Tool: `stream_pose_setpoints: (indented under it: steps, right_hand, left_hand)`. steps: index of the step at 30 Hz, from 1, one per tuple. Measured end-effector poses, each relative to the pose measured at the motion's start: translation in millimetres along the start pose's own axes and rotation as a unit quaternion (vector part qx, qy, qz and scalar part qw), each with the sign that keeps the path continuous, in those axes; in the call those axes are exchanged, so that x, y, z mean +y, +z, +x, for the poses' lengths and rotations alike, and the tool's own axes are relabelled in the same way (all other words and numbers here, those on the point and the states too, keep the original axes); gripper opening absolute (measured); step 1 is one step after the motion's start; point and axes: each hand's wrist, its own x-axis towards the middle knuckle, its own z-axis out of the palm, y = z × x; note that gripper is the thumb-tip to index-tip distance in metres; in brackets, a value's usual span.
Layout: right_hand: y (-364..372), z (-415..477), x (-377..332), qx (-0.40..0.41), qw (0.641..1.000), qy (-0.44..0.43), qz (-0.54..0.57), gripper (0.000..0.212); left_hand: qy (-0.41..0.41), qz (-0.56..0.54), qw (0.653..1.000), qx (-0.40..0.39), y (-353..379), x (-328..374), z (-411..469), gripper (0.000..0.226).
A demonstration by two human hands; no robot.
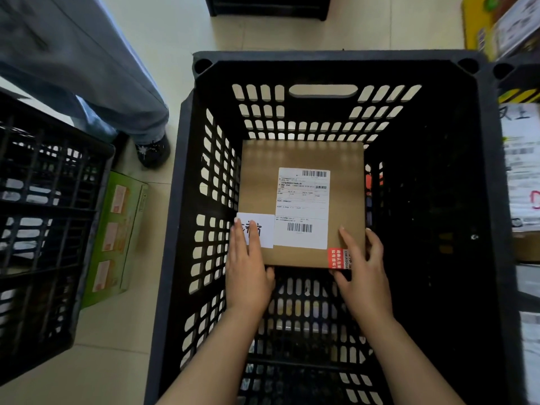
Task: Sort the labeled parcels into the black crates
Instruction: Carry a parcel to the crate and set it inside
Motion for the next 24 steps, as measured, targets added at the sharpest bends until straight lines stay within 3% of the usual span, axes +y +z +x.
stream_pose_setpoints:
  steps: [16,24]
  right_hand:
    - [-15,-4,-18,-0.042,0.998,0.015,-0.05,0.088]
    - [-85,-45,-64,-0.068,0.991,-0.089,-0.067,0.072]
  left_hand:
    - [0.026,0.012,0.999,-0.033,-16,3,-6,0.092]
    - [0.096,-0.024,0.995,-0.015,-81,30,-61,0.087]
